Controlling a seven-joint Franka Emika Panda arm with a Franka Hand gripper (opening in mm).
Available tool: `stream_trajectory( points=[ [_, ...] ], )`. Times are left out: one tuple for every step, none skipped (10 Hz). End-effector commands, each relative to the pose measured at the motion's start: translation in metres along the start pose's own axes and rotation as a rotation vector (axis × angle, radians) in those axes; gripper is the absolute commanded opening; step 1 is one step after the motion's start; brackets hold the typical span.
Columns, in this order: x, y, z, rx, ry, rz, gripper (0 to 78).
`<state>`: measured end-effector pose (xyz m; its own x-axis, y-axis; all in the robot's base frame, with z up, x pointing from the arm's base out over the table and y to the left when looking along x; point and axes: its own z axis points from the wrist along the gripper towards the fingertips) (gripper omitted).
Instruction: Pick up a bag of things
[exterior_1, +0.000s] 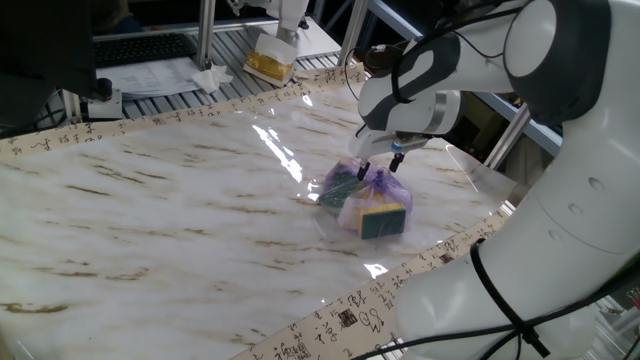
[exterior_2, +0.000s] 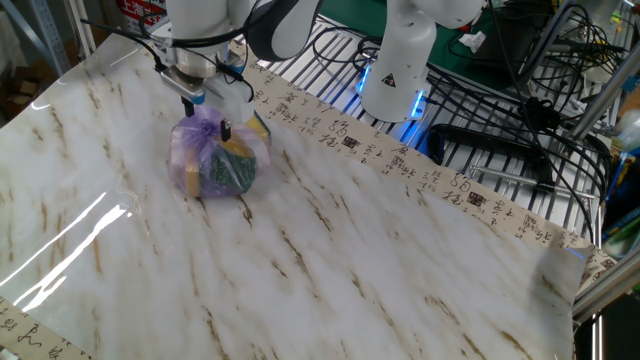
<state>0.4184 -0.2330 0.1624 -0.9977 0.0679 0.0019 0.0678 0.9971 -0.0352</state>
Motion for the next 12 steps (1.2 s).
stream_trajectory(
  points=[
    [-0.001,-0.0001,0.0001,-0.001,-0.004,0.001,77.4],
    [-0.0012,-0.0001,0.0002,-0.001,-0.005,0.003,77.4],
    [-0.0013,-0.0001,0.0002,-0.001,-0.006,0.003,77.4],
    [-0.0013,-0.0001,0.0002,-0.001,-0.006,0.003,77.4],
    [-0.0014,0.0,0.0005,-0.001,-0.007,0.003,77.4],
    [-0.0015,0.0002,0.0012,-0.002,-0.008,0.003,77.4],
    [-0.0016,0.0001,0.0014,-0.002,-0.008,0.003,77.4],
    [-0.0016,0.0001,0.0015,-0.005,-0.007,0.0,77.4],
    [-0.0017,0.0,0.0019,-0.005,-0.007,-0.004,77.4],
    [-0.0017,0.0,0.002,-0.005,-0.008,-0.004,77.4],
    [-0.0018,-0.0002,0.0022,-0.005,-0.009,-0.006,77.4],
    [-0.002,-0.0004,0.0027,-0.005,-0.009,-0.009,77.4]
  ],
)
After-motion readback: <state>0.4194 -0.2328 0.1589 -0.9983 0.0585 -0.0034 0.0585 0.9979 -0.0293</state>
